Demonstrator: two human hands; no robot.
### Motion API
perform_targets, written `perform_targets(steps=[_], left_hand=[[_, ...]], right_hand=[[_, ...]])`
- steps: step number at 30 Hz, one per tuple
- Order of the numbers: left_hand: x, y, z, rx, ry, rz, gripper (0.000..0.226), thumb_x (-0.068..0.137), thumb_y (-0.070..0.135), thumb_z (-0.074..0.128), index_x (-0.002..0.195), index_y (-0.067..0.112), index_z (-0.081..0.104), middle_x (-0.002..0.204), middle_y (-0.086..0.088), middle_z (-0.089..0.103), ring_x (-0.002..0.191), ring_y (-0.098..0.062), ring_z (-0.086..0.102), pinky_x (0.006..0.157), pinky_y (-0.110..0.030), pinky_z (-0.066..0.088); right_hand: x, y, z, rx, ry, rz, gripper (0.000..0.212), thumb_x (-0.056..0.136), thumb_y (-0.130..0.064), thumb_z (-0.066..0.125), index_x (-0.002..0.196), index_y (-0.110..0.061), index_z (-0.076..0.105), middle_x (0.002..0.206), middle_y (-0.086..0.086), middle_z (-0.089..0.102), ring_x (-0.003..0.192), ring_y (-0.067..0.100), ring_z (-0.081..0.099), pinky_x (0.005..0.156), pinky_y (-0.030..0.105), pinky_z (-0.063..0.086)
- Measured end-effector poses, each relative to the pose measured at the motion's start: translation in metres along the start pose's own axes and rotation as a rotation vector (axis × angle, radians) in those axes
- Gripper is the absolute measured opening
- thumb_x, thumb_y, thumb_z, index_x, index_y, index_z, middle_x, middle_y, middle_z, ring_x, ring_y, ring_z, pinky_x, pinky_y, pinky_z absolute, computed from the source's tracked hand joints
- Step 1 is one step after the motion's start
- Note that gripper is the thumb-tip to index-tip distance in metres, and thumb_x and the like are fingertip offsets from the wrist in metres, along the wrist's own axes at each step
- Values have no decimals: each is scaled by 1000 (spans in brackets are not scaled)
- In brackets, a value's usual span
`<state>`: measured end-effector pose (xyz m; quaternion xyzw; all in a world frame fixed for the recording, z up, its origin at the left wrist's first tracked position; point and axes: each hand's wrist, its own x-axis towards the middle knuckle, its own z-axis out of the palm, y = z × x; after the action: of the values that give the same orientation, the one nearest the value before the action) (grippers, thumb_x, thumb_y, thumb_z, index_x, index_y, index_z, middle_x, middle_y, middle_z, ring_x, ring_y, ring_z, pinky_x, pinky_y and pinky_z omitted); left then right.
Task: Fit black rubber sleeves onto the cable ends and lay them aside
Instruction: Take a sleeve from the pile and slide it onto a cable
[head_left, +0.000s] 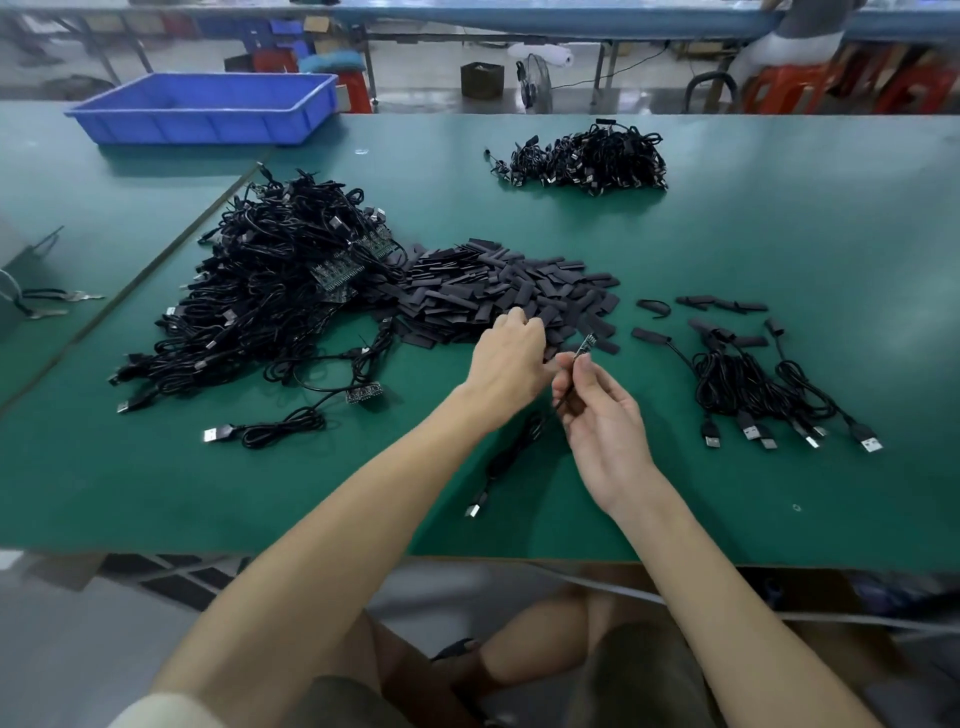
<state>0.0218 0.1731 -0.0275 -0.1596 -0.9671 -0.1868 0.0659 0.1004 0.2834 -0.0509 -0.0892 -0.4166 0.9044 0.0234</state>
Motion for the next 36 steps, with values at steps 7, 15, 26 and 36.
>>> perform_targets(steps=[7, 15, 26, 36], left_hand=[[12, 3, 8, 118, 114, -42, 21, 101, 30, 58, 105, 11, 66, 115, -10, 62, 112, -31, 56, 93, -39, 39], [-6, -13, -17, -989, -54, -267, 17, 99, 20, 67, 99, 3, 69, 75, -2, 71, 57, -12, 64, 59, -25, 49], [-41, -26, -15, -1127, -208, -176, 17, 98, 23, 68, 98, 6, 72, 81, -7, 74, 73, -11, 69, 61, -23, 52], [-44, -43, -23, -1293, -314, -118, 22, 86, 18, 76, 105, 8, 78, 96, -17, 77, 89, -23, 74, 72, -29, 61]], right_hand=[[0, 0, -2, 26, -9, 9, 15, 97, -17, 62, 100, -6, 74, 100, 3, 76, 78, 9, 65, 81, 23, 57], [0, 2, 0, -56, -27, -24, 20, 102, -16, 57, 98, -9, 75, 90, 1, 75, 79, 9, 66, 82, 24, 55], [-3, 7, -2, -196, -80, -78, 20, 102, -19, 58, 99, -5, 72, 78, 2, 67, 78, 12, 63, 84, 26, 56], [-5, 10, -1, -333, -109, -111, 18, 104, -17, 58, 102, -9, 74, 79, 1, 68, 78, 11, 59, 80, 28, 49]])
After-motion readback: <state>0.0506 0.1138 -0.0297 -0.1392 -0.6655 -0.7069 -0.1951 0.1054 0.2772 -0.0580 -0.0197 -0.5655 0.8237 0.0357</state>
